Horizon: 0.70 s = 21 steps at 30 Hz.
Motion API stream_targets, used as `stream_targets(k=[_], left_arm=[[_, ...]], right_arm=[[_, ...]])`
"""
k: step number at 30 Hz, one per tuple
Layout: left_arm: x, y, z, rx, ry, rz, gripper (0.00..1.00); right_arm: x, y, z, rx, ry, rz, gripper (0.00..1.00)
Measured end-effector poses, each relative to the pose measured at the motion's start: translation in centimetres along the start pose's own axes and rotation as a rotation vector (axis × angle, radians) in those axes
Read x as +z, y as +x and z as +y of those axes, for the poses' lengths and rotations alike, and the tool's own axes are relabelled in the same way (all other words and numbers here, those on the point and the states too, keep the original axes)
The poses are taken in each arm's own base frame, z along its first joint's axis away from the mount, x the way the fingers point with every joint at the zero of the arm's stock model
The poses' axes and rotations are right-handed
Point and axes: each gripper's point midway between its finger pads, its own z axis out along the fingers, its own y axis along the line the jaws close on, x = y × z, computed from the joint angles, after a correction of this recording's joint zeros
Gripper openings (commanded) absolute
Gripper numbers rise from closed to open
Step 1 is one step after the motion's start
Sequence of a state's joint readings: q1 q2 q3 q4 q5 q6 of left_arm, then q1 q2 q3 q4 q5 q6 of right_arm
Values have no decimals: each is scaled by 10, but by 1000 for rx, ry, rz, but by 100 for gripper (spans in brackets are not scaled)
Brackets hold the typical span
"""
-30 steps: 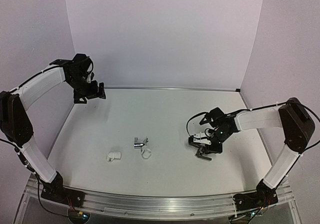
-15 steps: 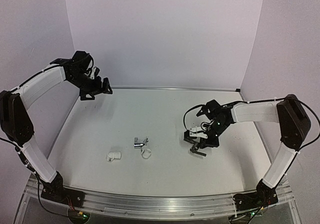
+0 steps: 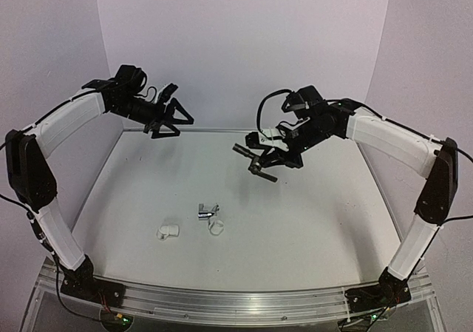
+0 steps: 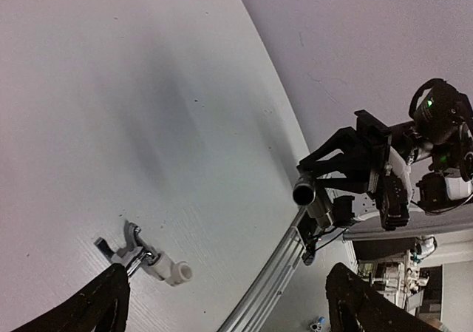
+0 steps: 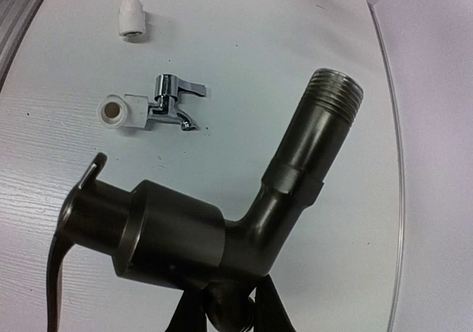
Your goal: Install the water faucets
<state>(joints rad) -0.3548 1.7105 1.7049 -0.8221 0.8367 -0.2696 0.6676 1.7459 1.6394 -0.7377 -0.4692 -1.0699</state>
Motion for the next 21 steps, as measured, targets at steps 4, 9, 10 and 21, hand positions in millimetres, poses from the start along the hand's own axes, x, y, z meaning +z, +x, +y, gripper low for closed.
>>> stream_targets(k=[4, 9, 10, 21], left_arm=[[22, 15, -31, 22, 107, 82, 81], [43, 38, -60, 11, 208, 181, 72], [47, 42, -64, 3, 224, 199, 70], [72, 56, -75, -87, 300, 284, 56]], right_arm=[[-4, -20, -1, -77, 8, -6, 0], [2, -32, -8, -132, 30, 19, 0], [5, -33, -8, -139, 34, 28, 0], [15, -42, -13, -190, 60, 70, 0]])
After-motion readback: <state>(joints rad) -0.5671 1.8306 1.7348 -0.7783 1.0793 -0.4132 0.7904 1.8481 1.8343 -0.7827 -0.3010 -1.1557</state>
